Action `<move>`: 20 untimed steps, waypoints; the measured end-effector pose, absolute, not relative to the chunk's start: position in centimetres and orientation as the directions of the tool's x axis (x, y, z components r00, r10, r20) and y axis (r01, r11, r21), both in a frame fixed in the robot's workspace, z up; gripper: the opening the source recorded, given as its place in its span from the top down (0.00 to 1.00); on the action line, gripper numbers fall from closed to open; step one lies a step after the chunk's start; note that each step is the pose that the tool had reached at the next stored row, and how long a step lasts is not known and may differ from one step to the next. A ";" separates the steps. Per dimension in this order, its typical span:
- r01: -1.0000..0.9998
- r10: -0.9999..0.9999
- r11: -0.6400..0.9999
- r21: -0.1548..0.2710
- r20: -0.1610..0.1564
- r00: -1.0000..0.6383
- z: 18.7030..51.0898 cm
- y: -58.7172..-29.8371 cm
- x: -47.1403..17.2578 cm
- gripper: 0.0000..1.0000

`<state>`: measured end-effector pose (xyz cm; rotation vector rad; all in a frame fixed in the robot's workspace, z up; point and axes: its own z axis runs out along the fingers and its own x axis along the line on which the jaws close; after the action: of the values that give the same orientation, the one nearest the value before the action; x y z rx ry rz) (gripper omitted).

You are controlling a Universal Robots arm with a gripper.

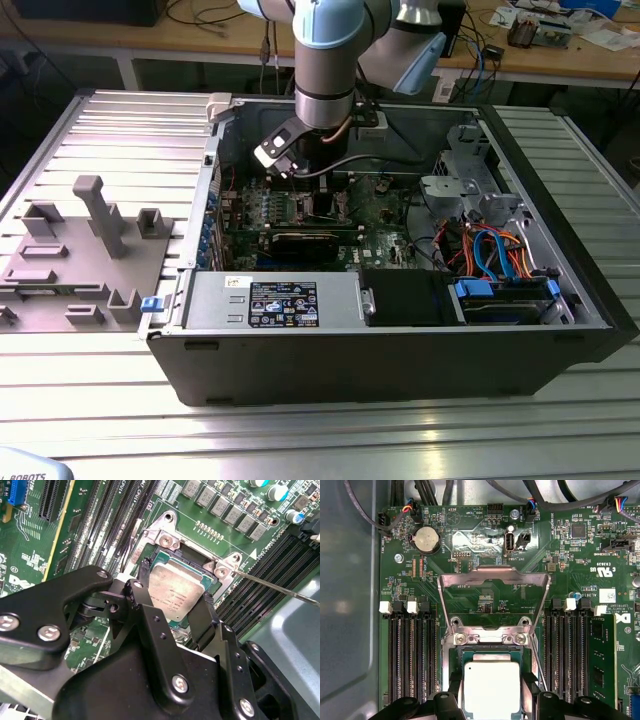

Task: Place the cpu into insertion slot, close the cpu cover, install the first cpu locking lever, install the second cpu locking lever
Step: 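Place the cpu into insertion slot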

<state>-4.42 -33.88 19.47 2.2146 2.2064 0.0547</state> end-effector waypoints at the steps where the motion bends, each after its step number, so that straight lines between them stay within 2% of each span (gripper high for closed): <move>1: 0.999 1.000 -0.004 0.035 0.014 0.003 19.5 -33.9 -4.4 0.45; 7: 0.999 1.000 -0.004 0.036 0.016 0.003 19.4 -33.8 -4.4 0.45; 8: 0.999 1.000 -0.004 0.036 0.015 0.003 19.4 -33.9 -4.4 0.38; 20: 0.999 1.000 -0.004 0.035 0.014 0.003 19.5 -33.4 -4.3 0.38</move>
<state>-4.34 -33.37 19.47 2.2143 2.2064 0.0545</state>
